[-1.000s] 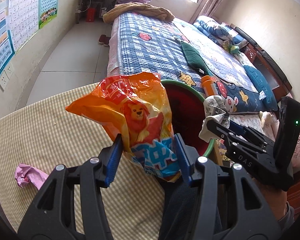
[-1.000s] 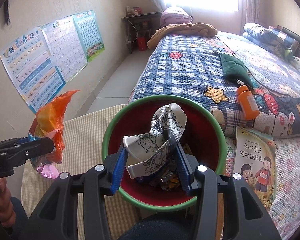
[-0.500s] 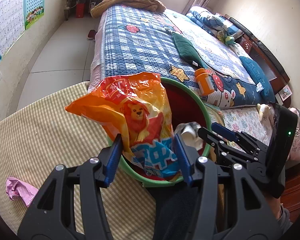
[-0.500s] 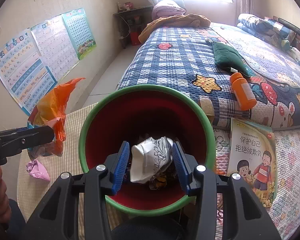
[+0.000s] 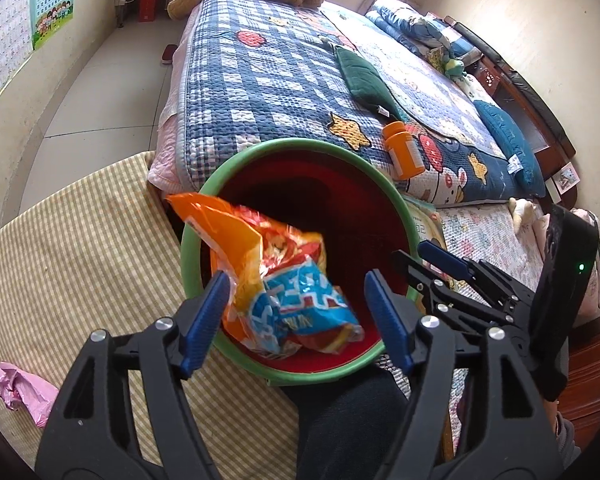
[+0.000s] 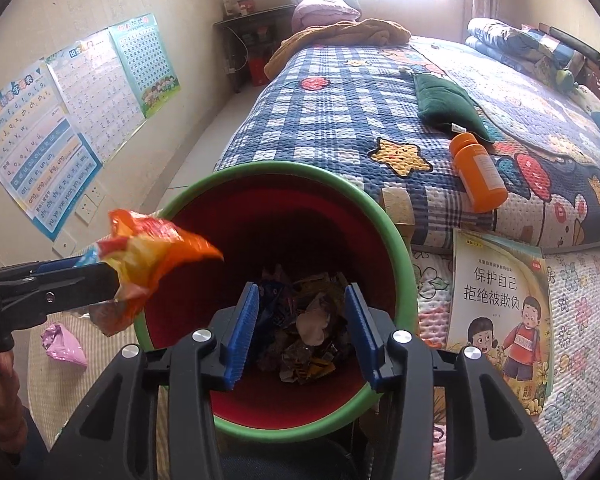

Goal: Collect trash
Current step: 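Open both tools over the bucket to drop the foil wad and bag, then move both open tools back over the table toward the last wrappers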

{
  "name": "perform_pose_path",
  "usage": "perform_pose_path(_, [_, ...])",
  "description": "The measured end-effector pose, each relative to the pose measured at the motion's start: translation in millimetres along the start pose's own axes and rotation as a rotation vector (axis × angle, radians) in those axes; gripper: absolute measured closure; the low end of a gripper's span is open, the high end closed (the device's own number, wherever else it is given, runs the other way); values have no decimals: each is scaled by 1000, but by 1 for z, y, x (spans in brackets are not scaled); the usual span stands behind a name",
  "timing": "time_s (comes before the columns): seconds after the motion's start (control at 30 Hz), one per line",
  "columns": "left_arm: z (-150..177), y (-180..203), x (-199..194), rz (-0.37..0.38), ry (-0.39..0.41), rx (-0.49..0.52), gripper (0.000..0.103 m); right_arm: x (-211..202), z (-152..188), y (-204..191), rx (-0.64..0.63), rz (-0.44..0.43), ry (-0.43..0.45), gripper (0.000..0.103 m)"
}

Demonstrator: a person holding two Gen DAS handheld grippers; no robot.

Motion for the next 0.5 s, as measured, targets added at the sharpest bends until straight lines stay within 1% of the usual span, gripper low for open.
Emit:
perform_pose_path(0.07, [0,-2,-3,-4,9,-8,23,-1,2,2,7,2,-2,49])
perform_pose_path(0.1, [0,-3,-4,-8,13,-12,20,-2,3,2,8,2,-2,44])
perform_pose_path(0.13, [-1,-4,-7,-12,18,-15,18,-3,4,1,9,3,-1,42])
perform_pose_path(0.2, [0,-8,-14,-27,30,-20,11,-6,6,0,10,5,3,31])
perform_pose_path(0.33, [3,-18,-28,-46,49,-39,6,-10,8,-8,1,-1,6,23])
perform_pose_path(0.37, [4,-21,-31,-51,53,-45,6,-12,8,-12,-2,-2,8,20])
perform_pose_path(0.4, [6,-23,-35,-55,57,-51,6,-14,9,-15,-5,-4,11,16])
perform_pose_path(0.5, [13,-32,-46,-71,67,-70,6,-19,10,-27,-23,-12,18,11])
Point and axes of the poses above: each gripper's, at about its wrist camera, not at the fingertips, and x roughly the way its jaws point, y to its right, z to its underside, the point moved 10 cm from there along x, roughly the way its jaws point, and after that the axes turned 15 degrees about x, right-handed, at the moved point
